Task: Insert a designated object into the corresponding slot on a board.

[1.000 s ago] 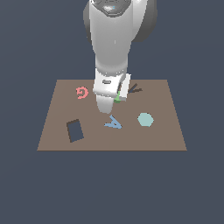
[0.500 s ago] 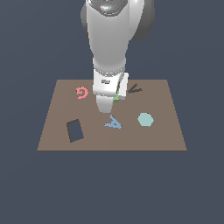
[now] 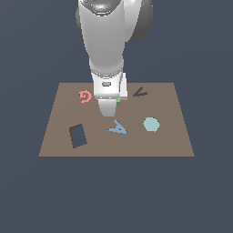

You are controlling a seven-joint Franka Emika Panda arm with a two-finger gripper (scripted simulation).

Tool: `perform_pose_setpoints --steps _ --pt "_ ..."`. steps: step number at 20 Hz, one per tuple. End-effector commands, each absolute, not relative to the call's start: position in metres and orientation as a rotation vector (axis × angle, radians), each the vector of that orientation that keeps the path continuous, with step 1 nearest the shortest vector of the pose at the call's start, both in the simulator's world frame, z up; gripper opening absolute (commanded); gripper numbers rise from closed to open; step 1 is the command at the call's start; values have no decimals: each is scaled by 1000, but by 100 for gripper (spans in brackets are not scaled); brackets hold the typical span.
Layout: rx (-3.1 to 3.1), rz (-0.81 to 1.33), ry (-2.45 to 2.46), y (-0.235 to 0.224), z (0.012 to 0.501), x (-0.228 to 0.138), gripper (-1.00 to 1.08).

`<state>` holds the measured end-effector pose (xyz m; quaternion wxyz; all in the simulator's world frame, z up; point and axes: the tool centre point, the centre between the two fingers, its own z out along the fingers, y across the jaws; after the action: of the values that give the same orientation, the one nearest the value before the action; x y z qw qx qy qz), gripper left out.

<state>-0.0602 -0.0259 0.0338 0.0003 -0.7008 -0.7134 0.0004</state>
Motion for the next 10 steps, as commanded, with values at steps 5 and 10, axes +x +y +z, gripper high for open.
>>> perform_pose_setpoints --steps 5,10 --pt "-1991 1 -2431 -46 35 -60 -100" --pt "-1781 1 -2589 -63 35 -56 -100"
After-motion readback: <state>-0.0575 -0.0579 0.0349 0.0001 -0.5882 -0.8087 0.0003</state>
